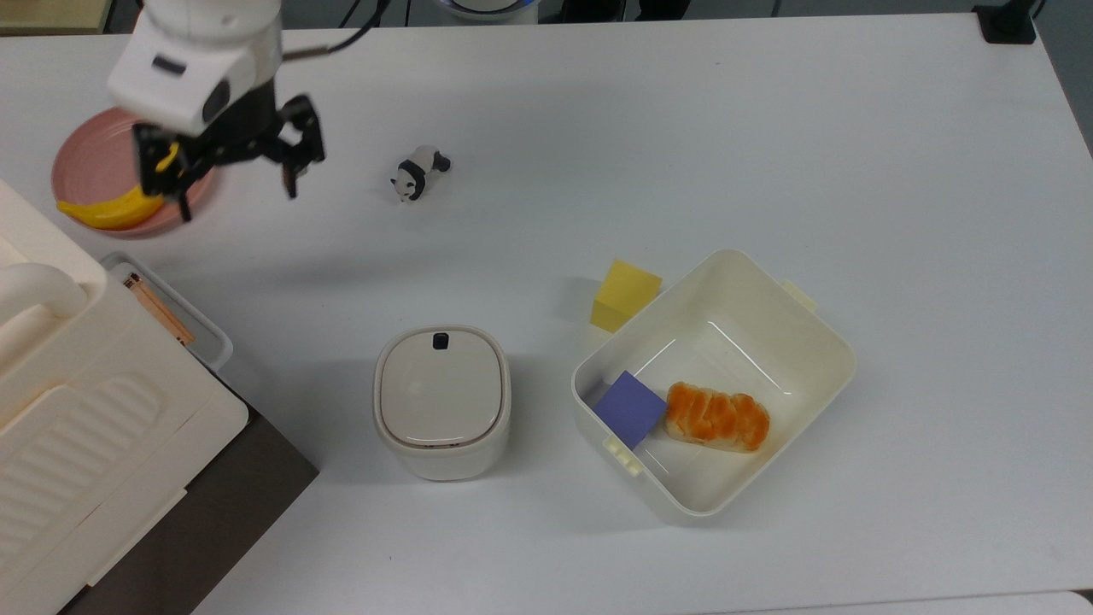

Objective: Slide the drawer open
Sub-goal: 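Move the gripper down to the dark drawer's white handle and grasp it, then pull the handle outward to slide the wooden drawer out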

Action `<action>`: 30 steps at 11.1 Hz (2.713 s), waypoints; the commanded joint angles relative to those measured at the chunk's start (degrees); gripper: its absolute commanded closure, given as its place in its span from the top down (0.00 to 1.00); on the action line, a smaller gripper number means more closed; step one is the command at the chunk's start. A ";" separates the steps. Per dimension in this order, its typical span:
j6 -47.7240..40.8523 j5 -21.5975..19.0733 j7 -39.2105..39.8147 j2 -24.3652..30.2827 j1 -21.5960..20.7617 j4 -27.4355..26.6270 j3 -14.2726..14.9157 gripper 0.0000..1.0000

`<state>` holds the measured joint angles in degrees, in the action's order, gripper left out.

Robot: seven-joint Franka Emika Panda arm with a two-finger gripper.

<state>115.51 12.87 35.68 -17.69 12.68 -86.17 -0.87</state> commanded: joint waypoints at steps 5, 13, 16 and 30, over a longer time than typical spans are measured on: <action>9.90 2.69 16.16 -3.31 3.50 -1.72 0.17 0.91; 17.65 6.29 15.56 -7.71 3.85 -1.80 -0.09 0.32; 17.56 6.21 15.21 -7.45 3.41 -1.63 -0.36 0.24; 17.65 6.56 9.93 9.23 2.88 -20.85 -4.31 0.01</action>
<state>132.37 18.59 49.90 -17.32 16.14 -97.54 -3.40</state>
